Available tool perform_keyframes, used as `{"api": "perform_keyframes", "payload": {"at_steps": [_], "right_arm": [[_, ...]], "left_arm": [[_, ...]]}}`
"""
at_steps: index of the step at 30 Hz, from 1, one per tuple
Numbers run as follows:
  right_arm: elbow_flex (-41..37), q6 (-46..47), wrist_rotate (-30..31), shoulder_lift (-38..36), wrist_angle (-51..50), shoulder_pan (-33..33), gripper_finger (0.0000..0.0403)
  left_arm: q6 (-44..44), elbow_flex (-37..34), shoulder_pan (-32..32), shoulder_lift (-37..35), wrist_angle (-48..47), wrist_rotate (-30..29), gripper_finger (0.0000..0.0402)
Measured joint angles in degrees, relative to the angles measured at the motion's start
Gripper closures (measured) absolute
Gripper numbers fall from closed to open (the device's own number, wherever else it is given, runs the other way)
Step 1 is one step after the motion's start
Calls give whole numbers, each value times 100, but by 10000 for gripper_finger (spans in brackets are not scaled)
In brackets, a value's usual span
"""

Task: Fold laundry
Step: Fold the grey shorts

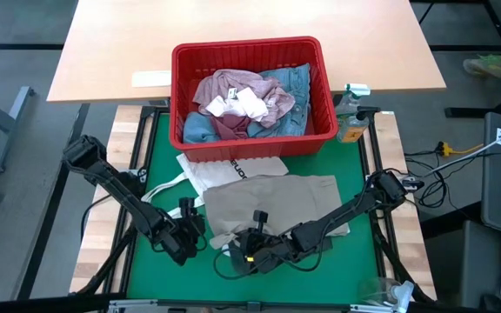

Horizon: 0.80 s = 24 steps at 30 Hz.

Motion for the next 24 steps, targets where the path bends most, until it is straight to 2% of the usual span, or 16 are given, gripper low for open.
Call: {"api": "perform_keyframes", "payload": {"at_steps": [5, 10, 18, 24], "right_arm": [[0, -1, 0, -2, 0, 0, 384], [0, -2, 0, -7, 0, 0, 384], [0, -2, 0, -11, 0, 0, 384], [1, -2, -2, -11, 0, 1, 384]], "left_arm": [[712, 0, 183, 0, 336, -73, 164], [1046, -4, 365, 0, 387, -80, 168], [1055, -335, 361, 2, 522, 241, 168], [1070, -661, 314, 2, 1102, -8, 169]]}}
